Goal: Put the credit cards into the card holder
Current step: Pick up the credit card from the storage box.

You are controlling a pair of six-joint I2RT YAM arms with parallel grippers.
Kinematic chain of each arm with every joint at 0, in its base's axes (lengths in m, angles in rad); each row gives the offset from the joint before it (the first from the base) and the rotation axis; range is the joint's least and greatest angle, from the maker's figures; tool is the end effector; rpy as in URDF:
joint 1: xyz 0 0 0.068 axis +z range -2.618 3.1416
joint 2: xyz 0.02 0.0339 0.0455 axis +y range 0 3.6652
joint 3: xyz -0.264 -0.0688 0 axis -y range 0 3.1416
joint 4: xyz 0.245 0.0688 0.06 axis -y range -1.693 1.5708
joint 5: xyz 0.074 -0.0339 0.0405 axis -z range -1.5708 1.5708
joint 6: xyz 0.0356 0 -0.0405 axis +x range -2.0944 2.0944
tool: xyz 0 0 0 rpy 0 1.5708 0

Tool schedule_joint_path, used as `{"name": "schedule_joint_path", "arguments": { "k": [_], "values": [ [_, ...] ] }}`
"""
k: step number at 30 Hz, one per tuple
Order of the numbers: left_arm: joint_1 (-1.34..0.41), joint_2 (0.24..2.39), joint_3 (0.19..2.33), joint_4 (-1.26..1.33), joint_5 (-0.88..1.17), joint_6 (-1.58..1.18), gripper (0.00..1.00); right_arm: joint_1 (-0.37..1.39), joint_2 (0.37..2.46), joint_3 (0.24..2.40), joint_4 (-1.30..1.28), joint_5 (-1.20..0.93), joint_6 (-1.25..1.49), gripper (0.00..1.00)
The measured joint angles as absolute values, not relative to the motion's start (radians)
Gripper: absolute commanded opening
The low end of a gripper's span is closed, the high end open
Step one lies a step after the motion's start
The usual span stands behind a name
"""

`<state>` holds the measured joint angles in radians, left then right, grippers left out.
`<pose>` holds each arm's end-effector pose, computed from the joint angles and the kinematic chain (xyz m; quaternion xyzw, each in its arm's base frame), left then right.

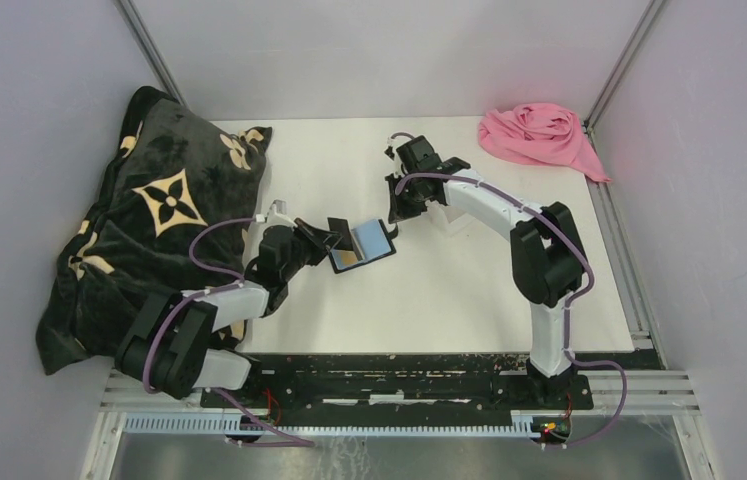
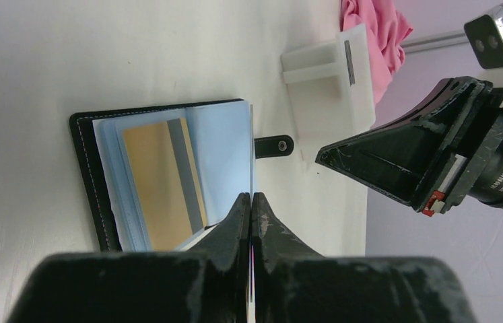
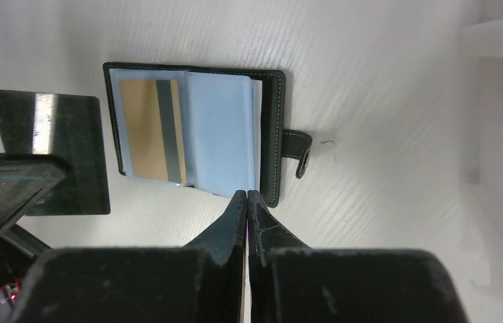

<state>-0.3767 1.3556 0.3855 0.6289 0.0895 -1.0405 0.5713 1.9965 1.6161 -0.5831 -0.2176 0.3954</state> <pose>0.2357 -0.0967 0.1666 -0.2415 0.7799 -0.4027 0.4137 0.3667 0.2448 0.2294 -0.1157 0.9421 0.2299 0.2150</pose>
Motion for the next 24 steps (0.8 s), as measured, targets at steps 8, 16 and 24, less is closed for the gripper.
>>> {"name": "schedule_joint_path", "arguments": {
  "k": [8, 16, 24],
  "values": [
    [-0.425, 1.419, 0.377, 0.728, 0.011, -1.084, 0.03, 0.574, 2.054, 1.64, -0.561, -0.157, 0.394, 0.01],
    [-0.49, 1.481, 0.368, 0.769, -0.07, -1.105, 0.03, 0.58, 2.081, 1.642, -0.556, -0.144, 0.39, 0.01],
    [-0.519, 1.547, 0.363, 0.81, -0.128, -1.141, 0.03, 0.594, 2.096, 1.649, -0.55, -0.143, 0.381, 0.01]
  ]
}}
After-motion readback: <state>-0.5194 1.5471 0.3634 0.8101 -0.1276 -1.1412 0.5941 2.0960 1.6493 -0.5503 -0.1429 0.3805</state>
